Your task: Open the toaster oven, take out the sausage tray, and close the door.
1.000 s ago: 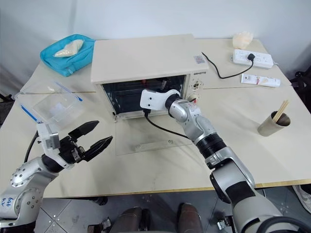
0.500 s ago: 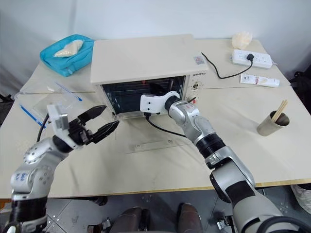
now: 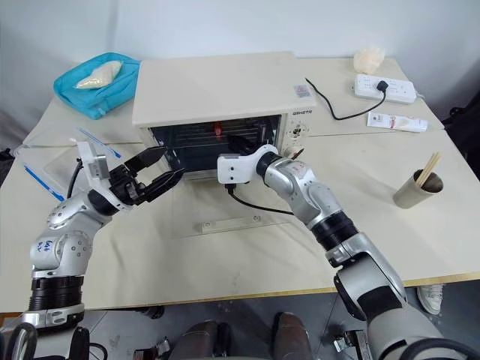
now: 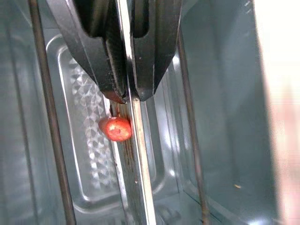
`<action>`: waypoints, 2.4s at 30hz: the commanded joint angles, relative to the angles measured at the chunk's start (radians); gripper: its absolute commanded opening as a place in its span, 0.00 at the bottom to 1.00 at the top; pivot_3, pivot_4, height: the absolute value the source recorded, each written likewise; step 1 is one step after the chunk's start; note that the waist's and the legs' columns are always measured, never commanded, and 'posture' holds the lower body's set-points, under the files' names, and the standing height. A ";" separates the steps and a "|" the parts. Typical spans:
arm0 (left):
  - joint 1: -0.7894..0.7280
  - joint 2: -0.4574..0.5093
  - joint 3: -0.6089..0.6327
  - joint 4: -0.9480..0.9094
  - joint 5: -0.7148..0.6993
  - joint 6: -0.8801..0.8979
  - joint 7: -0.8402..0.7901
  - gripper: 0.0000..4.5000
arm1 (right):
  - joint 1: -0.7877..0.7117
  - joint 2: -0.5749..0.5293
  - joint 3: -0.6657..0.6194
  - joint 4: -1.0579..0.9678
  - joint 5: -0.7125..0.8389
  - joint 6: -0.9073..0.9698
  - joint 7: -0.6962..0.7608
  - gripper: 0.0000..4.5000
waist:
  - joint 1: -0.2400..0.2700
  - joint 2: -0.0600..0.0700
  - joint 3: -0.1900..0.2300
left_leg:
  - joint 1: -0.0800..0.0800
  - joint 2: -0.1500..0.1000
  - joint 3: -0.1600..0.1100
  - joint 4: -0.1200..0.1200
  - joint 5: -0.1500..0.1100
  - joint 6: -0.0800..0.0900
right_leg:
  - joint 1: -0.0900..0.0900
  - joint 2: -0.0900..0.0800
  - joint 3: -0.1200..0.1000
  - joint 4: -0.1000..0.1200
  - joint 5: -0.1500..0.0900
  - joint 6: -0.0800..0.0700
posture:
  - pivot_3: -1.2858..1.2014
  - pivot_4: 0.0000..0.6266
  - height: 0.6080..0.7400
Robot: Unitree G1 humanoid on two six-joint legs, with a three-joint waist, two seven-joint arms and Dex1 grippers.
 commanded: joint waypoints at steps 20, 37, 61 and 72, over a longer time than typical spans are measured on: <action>-0.057 0.097 0.094 -0.012 -0.169 0.356 0.075 1.00 | 0.512 -0.217 -0.213 -0.670 0.064 -0.014 0.158 0.01 | 0.048 -0.001 0.000 | 0.000 -0.001 0.002 0.004 0.002 0.000 | 0.002 -0.001 0.003 -0.001 0.000 0.000 | 0.52 0.24 1.00; 0.018 0.013 0.207 -0.139 -0.685 0.903 0.468 1.00 | 0.635 -0.299 -0.266 -0.780 0.139 -0.077 0.252 0.01 | 0.051 -0.002 0.001 | 0.000 -0.001 0.000 0.004 0.002 0.000 | 0.002 -0.001 0.005 -0.001 0.000 0.000 | 0.52 0.24 1.00; 0.065 0.004 0.060 -0.009 -1.208 0.927 0.828 0.01 | 0.635 -0.325 -0.279 -0.806 0.286 -0.154 0.321 0.01 | 0.052 -0.002 0.001 | 0.001 -0.002 0.000 0.004 0.002 0.000 | 0.003 -0.001 0.007 -0.002 0.000 0.000 | 0.52 0.24 1.00; 0.219 0.008 0.043 -0.059 -1.323 0.884 0.876 0.00 | 0.674 -0.383 -0.357 -0.809 0.552 -0.145 0.449 0.49 | 0.054 -0.002 0.001 | 0.001 -0.002 0.000 0.004 0.002 0.000 | 0.004 -0.001 0.010 -0.003 0.000 0.000 | 0.52 0.24 1.00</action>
